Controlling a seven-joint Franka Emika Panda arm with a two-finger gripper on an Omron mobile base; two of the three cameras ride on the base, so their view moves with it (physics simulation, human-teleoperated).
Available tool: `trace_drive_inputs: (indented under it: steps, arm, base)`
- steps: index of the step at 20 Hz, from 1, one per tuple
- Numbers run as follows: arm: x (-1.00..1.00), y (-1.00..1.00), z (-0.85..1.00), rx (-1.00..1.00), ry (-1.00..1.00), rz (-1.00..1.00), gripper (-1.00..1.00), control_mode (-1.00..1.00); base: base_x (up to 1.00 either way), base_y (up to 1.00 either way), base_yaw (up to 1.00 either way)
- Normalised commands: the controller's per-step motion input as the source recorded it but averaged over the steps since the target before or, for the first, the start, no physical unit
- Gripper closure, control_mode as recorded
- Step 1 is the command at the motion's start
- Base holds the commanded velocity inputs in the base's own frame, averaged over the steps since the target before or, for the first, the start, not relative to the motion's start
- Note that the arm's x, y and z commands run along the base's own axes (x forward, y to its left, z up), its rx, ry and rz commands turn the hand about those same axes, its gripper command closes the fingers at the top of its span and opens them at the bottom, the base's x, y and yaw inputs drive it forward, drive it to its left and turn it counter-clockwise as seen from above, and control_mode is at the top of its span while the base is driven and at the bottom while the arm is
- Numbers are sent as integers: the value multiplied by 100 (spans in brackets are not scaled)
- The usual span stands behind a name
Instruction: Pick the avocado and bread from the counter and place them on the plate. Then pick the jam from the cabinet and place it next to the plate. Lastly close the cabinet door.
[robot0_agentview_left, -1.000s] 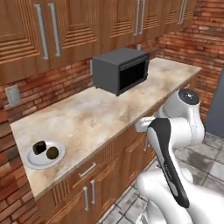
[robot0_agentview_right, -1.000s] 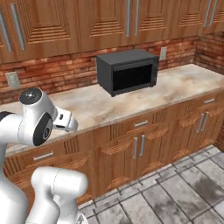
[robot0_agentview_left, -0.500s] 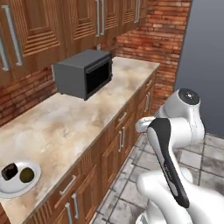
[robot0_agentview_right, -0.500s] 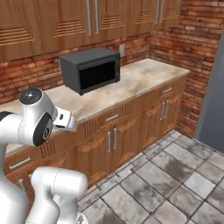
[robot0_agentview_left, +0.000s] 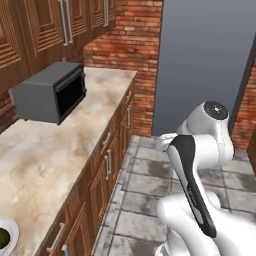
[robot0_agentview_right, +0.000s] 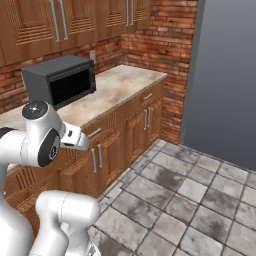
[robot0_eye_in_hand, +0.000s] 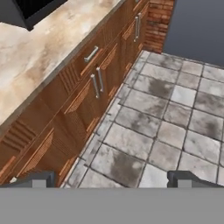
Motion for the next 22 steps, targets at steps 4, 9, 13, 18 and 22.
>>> trace_drive_inputs:
  steps: [4,9,13,18,22]
  arm:
    - [0,0,0,0,0,0,-100,100]
    - [0,0,0,0,0,0,-100,100]
    - [0,0,0,0,0,0,-100,100]
    - [0,0,0,0,0,0,-100,100]
    - [0,0,0,0,0,0,-100,100]
  base:
    - [0,1,-42]
    - [0,1,-40]
    - [0,2,-39]
    - [0,0,-37]
    - [1,0,-34]
